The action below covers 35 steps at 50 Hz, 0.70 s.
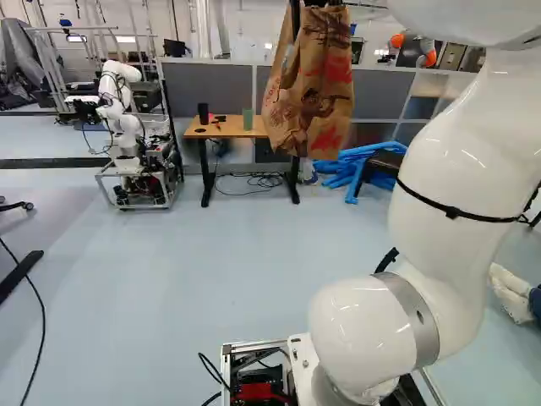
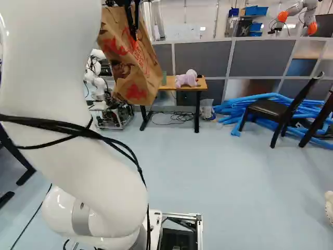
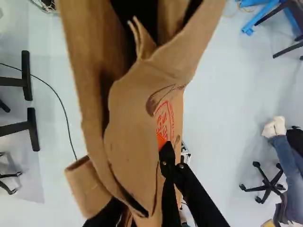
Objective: Pick up the bag on the ground and place it on the table
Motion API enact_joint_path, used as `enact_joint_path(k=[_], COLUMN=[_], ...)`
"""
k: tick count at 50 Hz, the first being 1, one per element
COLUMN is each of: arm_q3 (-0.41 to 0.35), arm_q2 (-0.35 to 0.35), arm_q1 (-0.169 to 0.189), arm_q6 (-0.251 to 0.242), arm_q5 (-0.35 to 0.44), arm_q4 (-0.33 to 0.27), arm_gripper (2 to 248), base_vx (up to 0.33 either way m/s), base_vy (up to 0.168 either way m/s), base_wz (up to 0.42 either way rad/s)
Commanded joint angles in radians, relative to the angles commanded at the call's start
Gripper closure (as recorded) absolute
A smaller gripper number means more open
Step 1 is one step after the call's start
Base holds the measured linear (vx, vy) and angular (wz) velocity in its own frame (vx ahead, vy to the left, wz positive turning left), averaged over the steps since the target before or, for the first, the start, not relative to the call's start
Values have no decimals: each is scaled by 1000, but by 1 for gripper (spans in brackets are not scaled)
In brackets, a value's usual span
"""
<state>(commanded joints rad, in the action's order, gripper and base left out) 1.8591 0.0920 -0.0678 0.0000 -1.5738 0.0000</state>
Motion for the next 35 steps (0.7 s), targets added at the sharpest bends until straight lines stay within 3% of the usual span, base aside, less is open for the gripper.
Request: enact_joint_path(k=[35], arm_q3=[0], arm_q2=[0], arm_q1=[0], arm_q6=[0], arm_q5=[0], arm_q4=[0], arm_gripper=[229], base_vx=[161], base_vy=[1], base_wz=[-13])
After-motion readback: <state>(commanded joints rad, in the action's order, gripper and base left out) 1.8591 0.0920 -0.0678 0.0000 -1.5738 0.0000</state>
